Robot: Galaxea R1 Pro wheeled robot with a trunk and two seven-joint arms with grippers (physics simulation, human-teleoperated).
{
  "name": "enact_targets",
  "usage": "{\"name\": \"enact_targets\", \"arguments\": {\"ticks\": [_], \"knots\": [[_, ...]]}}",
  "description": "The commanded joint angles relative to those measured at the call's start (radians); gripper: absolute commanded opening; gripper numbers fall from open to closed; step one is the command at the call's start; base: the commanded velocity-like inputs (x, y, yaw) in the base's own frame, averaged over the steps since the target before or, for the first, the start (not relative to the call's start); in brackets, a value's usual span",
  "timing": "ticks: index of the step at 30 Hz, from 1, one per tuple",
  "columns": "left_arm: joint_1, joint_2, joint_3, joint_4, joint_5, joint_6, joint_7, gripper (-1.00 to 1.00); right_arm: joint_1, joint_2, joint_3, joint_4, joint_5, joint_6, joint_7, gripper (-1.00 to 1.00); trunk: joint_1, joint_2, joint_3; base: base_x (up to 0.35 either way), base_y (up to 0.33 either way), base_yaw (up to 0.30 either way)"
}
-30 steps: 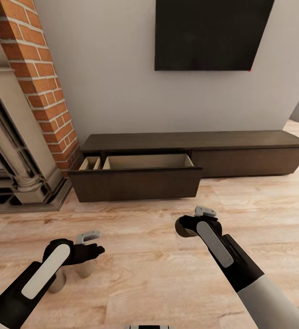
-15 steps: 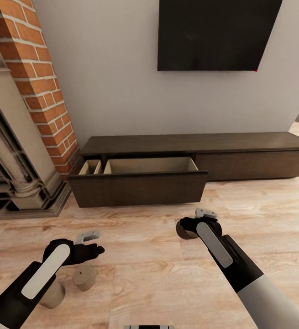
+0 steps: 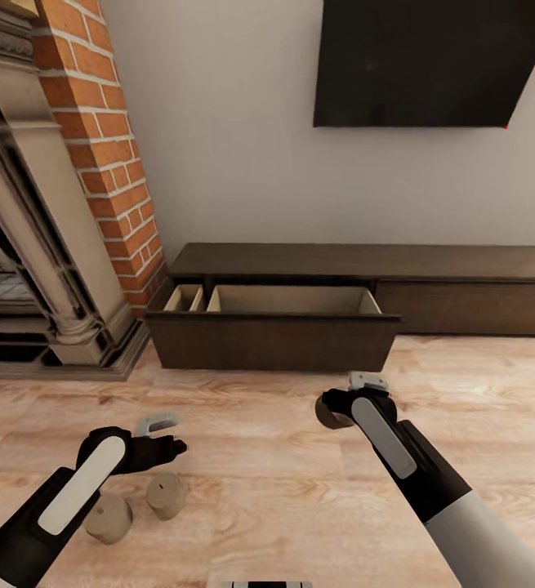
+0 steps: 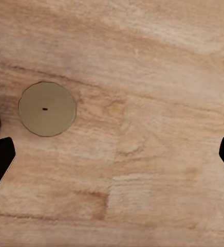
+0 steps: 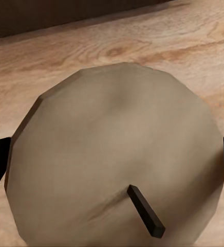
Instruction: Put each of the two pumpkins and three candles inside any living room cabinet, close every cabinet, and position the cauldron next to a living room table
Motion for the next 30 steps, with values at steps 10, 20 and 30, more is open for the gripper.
{"name": "enact_targets", "arguments": {"ticks": [10, 20, 30], "knots": [[-0.001, 0.002, -0.002, -0.001, 0.010, -0.001, 0.013, 1.00, -0.001, -0.001, 0.003, -0.001, -0.009, 0.000, -0.010, -1.00, 0.000, 0.000, -0.001, 0.134, 0.009, 0.047], [-0.001, 0.007, -0.001, 0.000, 0.008, -0.002, 0.020, 1.00, -0.001, 0.000, 0.004, 0.000, -0.009, 0.000, -0.010, -1.00, 0.000, 0.000, -0.001, 0.088, 0.023, 0.001], [-0.001, -0.002, 0.072, 0.009, 0.008, -0.001, 0.135, 1.00, -0.001, -0.001, 0.004, -0.003, -0.006, 0.000, -0.009, -1.00, 0.004, -0.003, -0.036, 0.001, 0.000, 0.000]]}}
